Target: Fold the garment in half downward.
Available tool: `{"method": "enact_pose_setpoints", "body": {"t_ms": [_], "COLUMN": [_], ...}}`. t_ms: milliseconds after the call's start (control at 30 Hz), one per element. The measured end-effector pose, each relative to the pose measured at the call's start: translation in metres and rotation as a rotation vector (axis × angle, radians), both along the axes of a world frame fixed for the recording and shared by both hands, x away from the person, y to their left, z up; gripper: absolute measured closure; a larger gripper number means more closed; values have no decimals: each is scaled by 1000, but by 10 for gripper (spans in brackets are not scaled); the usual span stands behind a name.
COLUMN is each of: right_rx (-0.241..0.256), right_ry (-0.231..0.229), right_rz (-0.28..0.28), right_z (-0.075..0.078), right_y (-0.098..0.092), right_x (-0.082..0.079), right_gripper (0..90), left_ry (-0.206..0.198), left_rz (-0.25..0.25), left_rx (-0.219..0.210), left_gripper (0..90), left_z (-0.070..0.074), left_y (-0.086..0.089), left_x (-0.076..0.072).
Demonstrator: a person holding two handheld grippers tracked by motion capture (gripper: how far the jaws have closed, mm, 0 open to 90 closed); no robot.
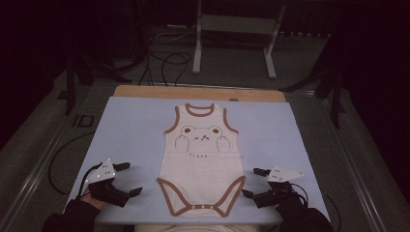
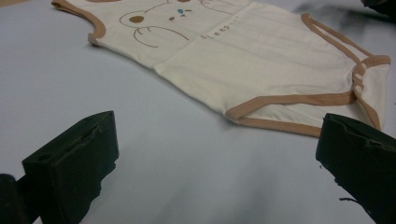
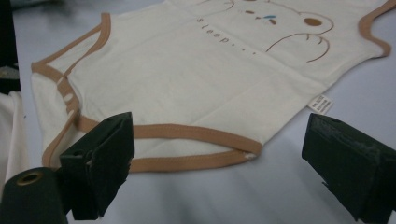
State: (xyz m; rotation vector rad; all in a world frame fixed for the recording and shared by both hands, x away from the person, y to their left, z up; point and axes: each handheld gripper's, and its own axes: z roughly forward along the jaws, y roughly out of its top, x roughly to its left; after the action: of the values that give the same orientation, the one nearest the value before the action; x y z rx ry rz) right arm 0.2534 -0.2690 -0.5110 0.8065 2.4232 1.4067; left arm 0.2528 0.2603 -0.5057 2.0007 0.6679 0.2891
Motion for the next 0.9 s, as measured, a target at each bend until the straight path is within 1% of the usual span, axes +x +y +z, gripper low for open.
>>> {"method": "enact_pose_setpoints", "body": {"t_ms": [67,167,267,367,433,533,600,767,833,900], "right_rx": [-6,-17,-25,-17,-18,-34,-30,-37,-35,-34], "right_ry": [5,11,-5,-7,6,1,4,8,6,8], "right_rz": [12,11,3,4,11,32,35,29,29,27], "right_z": [-1,-1,0,1,1,0,0,2,3,5], "right_y": [1,2,2,2,3,6,7,7,8,8], "right_x": [0,0,-1,-1,-2,-2,-2,-2,-2,-3], "right_gripper": [94,94,93,94,93,93,93,93,93,93], "left_ry": [0,-2,-3,-6,-9,-14,-13,-10,-14,-18], "left_rz": [2,0,-1,-4,-6,-5,-9,-11,-12,-17], "left_rx": [3,2,9,14,19,22,14,17,14,21], "left_gripper": [0,0,0,0,0,0,0,0,0,0], "left_z": [0,0,-1,-1,-1,-1,-1,-1,-1,0], "left_y": [0,0,-1,-1,-2,-2,-2,-2,-3,-4], "left_x": [0,0,0,0,0,-1,0,-1,-1,-1]}}
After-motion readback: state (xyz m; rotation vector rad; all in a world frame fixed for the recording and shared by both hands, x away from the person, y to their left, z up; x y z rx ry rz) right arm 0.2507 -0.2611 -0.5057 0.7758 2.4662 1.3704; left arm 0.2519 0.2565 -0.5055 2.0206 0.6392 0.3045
